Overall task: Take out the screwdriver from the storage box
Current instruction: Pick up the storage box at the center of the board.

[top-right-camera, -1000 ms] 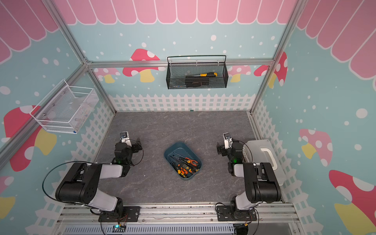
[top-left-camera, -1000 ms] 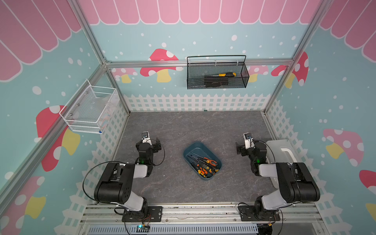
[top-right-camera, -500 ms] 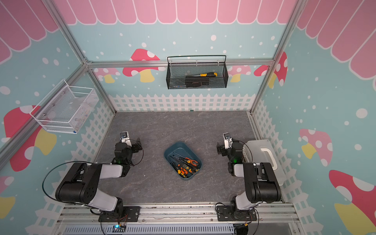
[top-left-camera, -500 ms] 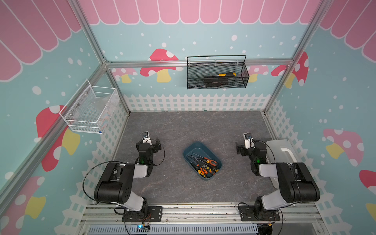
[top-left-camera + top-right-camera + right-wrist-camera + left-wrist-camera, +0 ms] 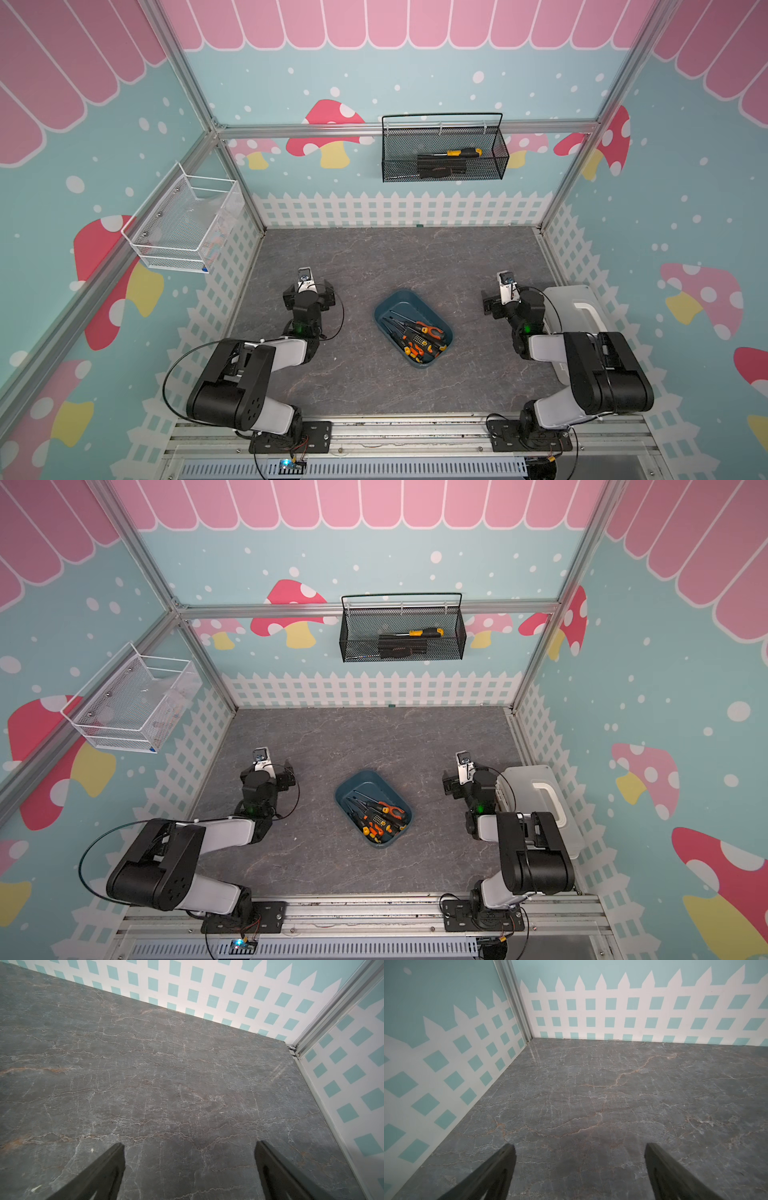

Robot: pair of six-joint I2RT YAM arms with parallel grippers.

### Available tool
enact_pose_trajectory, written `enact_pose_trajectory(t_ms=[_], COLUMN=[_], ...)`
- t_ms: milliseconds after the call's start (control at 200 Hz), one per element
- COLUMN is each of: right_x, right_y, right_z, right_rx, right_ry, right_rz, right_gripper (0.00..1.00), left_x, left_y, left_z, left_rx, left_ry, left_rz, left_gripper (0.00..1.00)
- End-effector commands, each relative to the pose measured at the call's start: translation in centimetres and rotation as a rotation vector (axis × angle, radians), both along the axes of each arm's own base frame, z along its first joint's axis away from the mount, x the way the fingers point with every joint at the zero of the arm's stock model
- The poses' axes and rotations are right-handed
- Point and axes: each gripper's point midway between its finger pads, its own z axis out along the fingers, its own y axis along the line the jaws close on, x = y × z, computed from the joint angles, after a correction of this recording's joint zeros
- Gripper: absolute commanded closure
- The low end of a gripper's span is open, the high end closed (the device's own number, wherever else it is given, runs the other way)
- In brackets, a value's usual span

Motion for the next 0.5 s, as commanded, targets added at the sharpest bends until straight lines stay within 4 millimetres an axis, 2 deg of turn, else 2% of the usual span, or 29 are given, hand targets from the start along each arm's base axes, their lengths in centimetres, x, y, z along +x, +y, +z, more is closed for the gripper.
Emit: enact_pose_trajectory(t_ms=[0, 75, 170, 285, 315, 385, 495], right_x=[0.2, 0.1, 0.0, -0.4, -0.5, -0.8, -1.6], right_y=[0.0, -0.1, -0.5, -1.0, -1.2, -2.1, -2.0], right_z=[0.2, 0.3, 0.4, 1.5, 2.1, 3.5, 6.0], right_rx=[0.003, 0.001, 0.005, 0.007, 0.007, 0.012, 0.050], right_ry=[-0.006, -0.008, -0.011, -0.036, -0.034, 0.022, 0.069], right_rz=[-0.009, -0.015, -0.039, -0.071, -0.085, -0.145, -0.157], right_gripper=[0.01, 0.01, 0.01, 0.01, 0.01, 0.01, 0.01], left_x=[-0.5, -1.0, -1.6, -2.3, -2.8, -3.5, -4.2], left_y=[-0.9, -2.3, -3.2, -4.4, -5.9, -7.0, -9.8], left_z=[2.6, 4.9, 7.9, 11.0, 11.5, 11.5, 9.3], left_rx=[0.117, 0.109, -0.019, -0.114, -0.157, -0.244, -0.350], left_ry=[0.023, 0.008, 0.068, 0.089, 0.093, 0.152, 0.282], left_rz=[0.047, 0.054, 0.068, 0.033, -0.026, -0.065, -0.137], left_gripper=[0.01, 0.01, 0.01, 0.01, 0.01, 0.01, 0.01])
